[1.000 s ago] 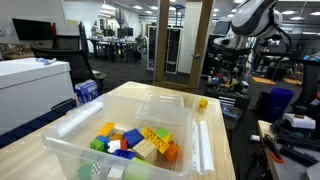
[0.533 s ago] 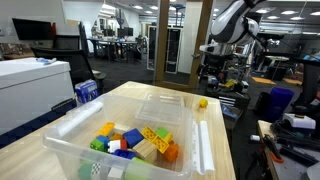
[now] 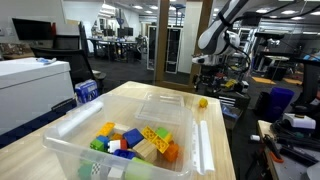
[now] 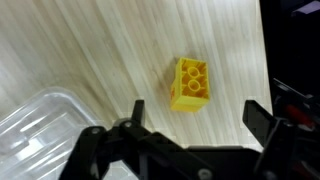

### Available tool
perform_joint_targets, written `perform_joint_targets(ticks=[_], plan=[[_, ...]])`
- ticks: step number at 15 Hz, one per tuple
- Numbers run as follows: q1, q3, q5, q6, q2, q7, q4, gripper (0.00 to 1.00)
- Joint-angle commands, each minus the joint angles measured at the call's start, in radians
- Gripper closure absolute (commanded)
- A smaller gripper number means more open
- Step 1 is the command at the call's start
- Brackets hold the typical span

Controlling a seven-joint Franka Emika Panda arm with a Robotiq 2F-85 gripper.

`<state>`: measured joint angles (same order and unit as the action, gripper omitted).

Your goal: Put the yellow block in the storage box

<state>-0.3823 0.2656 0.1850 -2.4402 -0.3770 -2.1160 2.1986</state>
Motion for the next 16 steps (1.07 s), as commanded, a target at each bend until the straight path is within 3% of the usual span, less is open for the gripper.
perform_joint_targets(ticks=[1,11,16], plan=[[-0.053,-0.027,-0.017,0.109,-0.080,0.034,-0.094,0.00],[-0.083,-0.053,0.005,0.371,-0.176,0.186,-0.235,0.00],[-0.097,-0.045,0.011,0.330,-0.184,0.315,-0.210,0.00]])
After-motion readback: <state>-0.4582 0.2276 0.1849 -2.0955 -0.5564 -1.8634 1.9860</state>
